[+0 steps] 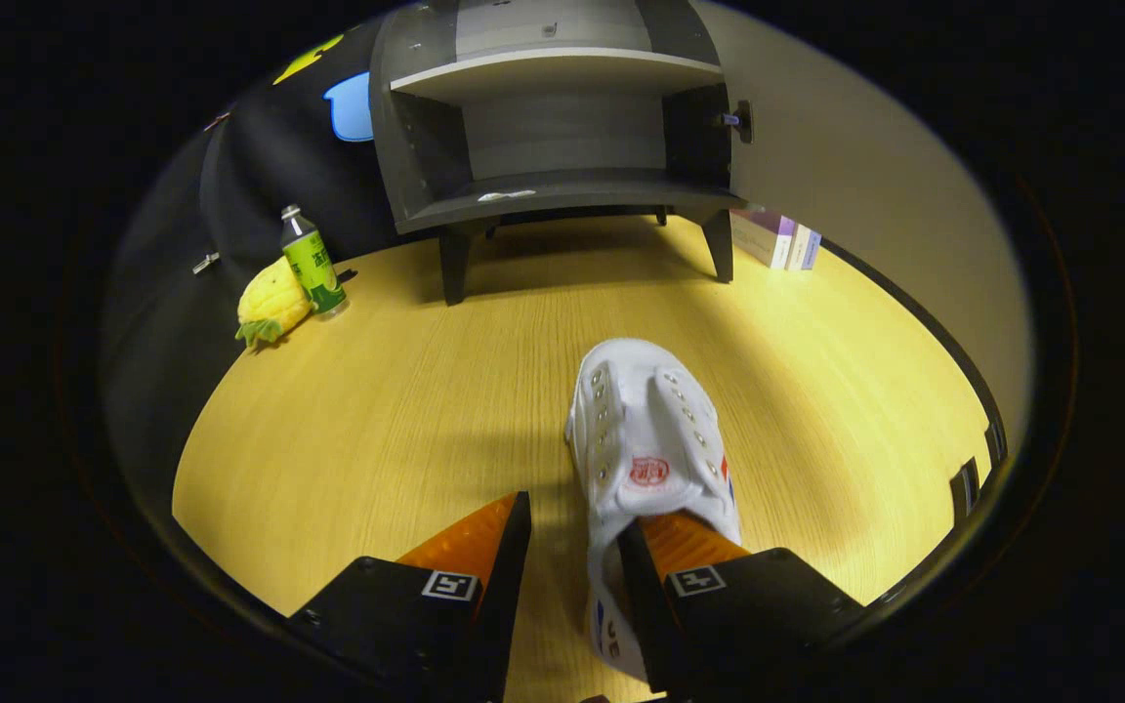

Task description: Open the shoe cabinet door, grab the shoes and put them into the shoe cabinet, then close the shoe cabinet door.

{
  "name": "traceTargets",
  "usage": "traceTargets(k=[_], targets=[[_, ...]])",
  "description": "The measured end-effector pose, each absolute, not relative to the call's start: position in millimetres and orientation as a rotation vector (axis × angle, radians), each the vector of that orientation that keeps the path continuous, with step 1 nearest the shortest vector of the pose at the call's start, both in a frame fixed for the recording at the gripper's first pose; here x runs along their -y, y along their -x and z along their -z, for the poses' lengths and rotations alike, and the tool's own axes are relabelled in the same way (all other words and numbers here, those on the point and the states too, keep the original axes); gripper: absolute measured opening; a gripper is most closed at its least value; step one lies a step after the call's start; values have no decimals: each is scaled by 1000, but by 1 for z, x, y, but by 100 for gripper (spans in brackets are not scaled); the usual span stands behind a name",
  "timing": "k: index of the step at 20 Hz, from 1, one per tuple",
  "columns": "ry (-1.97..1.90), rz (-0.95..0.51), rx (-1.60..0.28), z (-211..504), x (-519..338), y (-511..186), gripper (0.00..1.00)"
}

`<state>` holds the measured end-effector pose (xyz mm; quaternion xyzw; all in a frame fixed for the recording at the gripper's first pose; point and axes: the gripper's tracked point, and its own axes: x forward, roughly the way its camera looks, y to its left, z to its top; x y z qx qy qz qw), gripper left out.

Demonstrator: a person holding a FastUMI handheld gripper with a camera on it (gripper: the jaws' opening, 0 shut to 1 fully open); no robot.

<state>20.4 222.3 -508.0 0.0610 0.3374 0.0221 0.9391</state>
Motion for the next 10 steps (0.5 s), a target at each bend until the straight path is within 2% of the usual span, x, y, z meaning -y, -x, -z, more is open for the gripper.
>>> traceTargets(k=[2,4,5,6,10], targets=[[-107,24,-643,513,-209,-38,52],[-134,22,-608,506,-209,-37,20],[-142,-3,-622,512,-212,-48,20],[-142,-26,-604,506,-211,-38,9],[-126,-81,-610,498,-207,-40,5]])
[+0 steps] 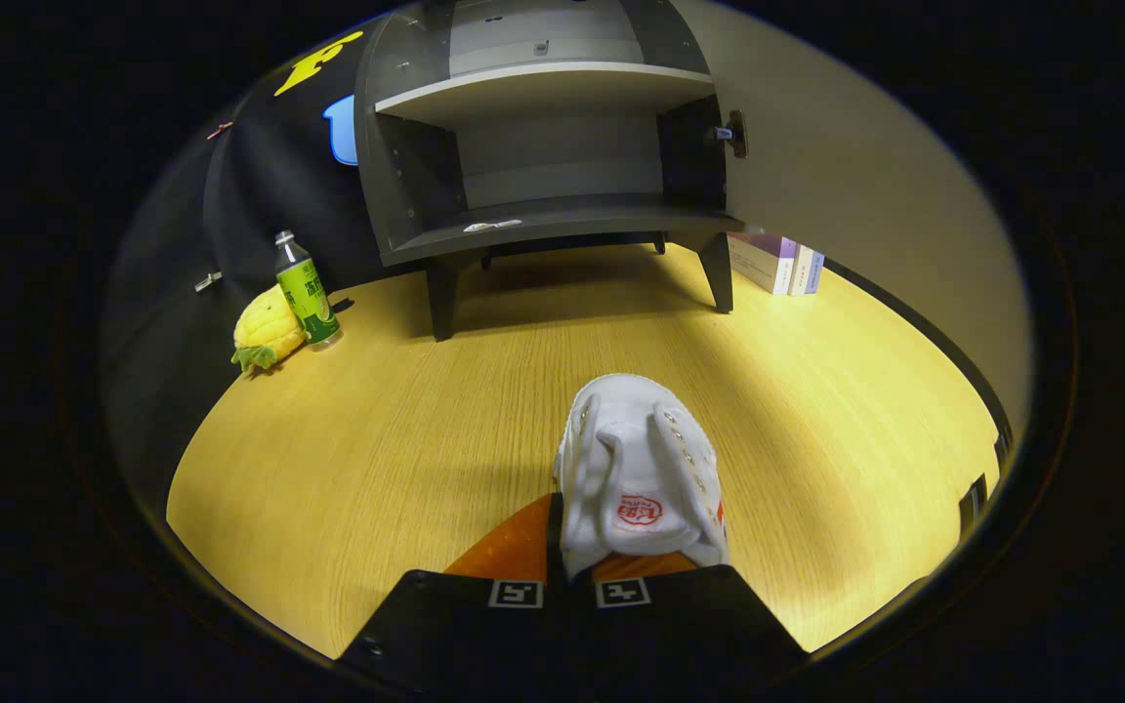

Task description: Open the shoe cabinet door, grab the shoes and put them into the shoe cabinet, then close the shoe cabinet door.

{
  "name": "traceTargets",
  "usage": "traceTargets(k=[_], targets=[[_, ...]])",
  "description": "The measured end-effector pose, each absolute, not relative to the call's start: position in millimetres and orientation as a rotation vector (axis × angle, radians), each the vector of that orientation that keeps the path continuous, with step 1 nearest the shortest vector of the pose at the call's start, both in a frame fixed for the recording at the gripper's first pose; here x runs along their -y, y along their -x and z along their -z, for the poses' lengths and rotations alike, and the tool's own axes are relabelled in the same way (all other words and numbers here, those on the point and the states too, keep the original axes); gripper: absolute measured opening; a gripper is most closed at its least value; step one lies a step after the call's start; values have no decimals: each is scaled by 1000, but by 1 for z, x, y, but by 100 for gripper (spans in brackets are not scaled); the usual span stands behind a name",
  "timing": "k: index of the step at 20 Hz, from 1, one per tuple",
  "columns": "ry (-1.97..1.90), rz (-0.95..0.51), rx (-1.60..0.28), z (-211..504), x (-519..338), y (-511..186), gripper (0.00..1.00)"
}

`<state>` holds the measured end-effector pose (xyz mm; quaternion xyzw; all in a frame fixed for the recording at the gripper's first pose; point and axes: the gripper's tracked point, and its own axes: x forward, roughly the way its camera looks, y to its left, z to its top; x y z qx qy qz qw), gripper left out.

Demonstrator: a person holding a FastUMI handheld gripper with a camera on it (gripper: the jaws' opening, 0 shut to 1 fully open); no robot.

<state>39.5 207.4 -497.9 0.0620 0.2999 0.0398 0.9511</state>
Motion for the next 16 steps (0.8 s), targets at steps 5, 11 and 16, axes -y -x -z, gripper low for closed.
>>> traceTargets(k=[5,11,16], targets=[[-156,-115,-598,446,-203,-26,5],[-139,-131,-497,328,-196,-29,5],[-154,-112,-411,226,-193,-55,5]])
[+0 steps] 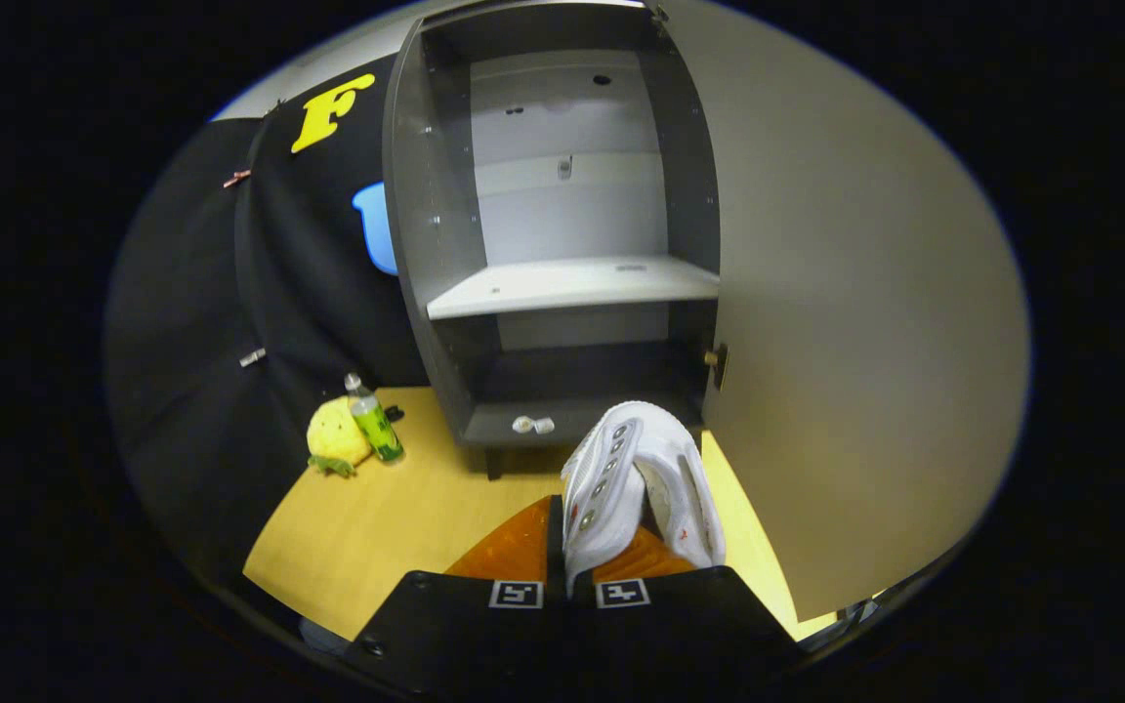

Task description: Open the shoe cabinet door, grab the shoes and put them into the shoe cabinet, then close the shoe cabinet door.

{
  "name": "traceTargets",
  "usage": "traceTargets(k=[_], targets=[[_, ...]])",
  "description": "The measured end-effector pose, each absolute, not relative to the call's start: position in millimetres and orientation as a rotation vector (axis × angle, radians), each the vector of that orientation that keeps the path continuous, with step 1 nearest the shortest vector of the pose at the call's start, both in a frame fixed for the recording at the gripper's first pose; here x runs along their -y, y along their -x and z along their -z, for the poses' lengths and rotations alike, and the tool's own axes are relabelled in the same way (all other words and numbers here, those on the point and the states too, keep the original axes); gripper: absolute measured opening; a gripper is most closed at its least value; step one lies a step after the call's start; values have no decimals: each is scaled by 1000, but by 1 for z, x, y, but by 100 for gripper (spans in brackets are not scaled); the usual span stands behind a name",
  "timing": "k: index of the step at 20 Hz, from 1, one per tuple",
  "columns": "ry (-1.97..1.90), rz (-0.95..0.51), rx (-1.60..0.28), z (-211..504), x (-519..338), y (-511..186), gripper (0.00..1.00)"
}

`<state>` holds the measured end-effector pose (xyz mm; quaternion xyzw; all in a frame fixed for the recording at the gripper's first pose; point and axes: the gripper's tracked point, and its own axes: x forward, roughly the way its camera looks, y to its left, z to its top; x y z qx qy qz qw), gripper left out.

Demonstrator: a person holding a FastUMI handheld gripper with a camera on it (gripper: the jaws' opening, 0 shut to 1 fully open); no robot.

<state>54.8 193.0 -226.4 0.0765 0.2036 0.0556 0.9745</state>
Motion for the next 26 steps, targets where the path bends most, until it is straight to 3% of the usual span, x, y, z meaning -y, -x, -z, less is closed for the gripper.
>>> traceTargets(k=[10,17,26], targets=[[-165,-138,-340,111,-212,-192,5],[-92,-97,-319,101,-209,-313,5],[4,-77,-370,138,-212,-408,5]])
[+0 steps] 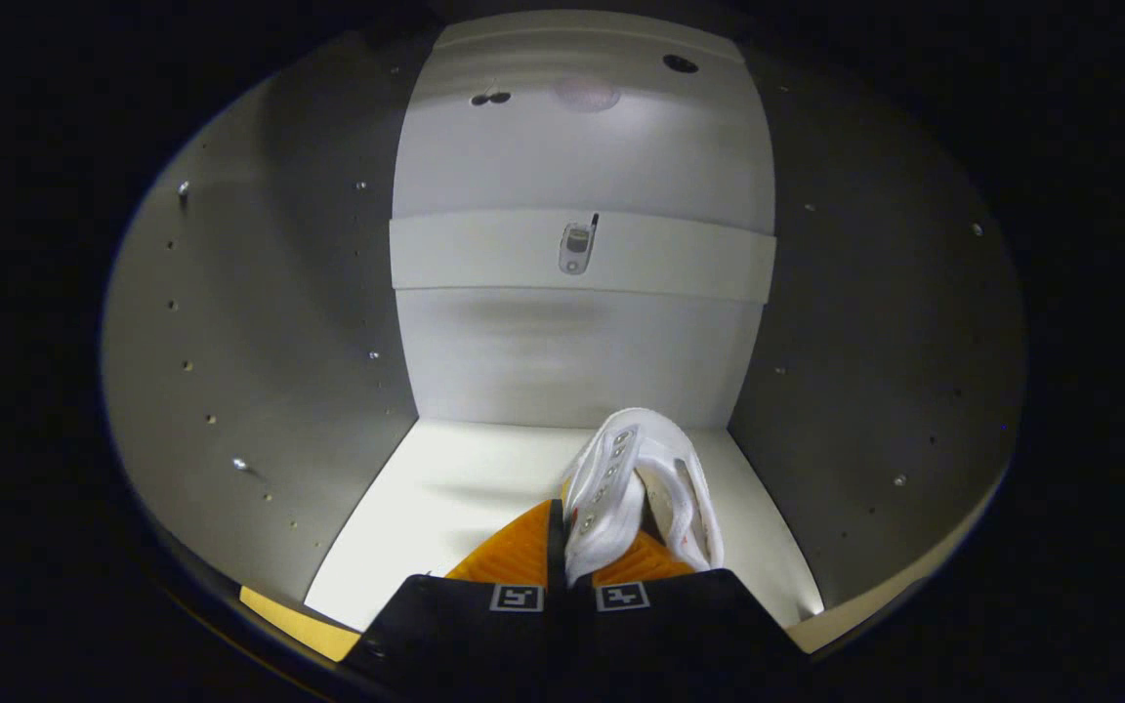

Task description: Open the shoe cabinet door, grab the shoes and put them into the shoe cabinet, then close the shoe cabinet door.

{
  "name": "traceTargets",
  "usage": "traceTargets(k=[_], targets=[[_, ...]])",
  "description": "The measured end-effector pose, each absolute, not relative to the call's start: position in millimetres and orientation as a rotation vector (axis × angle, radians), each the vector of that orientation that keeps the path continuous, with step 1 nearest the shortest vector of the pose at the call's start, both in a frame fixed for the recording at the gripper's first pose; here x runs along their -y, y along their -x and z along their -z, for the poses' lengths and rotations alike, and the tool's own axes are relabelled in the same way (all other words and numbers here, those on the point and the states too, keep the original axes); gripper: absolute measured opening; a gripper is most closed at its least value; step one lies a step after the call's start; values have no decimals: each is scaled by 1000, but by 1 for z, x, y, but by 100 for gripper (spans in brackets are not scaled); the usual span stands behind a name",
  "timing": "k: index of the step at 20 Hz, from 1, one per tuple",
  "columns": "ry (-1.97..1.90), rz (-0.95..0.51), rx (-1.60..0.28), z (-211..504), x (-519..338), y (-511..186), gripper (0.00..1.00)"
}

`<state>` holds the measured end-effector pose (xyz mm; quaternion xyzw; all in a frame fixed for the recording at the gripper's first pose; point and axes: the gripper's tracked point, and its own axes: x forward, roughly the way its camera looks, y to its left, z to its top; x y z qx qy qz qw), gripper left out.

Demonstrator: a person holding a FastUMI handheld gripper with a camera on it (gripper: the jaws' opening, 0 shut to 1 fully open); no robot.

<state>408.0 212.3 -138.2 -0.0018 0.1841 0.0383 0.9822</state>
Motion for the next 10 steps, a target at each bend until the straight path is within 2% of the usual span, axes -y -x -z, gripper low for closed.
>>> traceTargets(k=[6,10], targets=[[113,-49,-423,172,-211,-434,5],[97,-80,-454,179,-225,-430,5]])
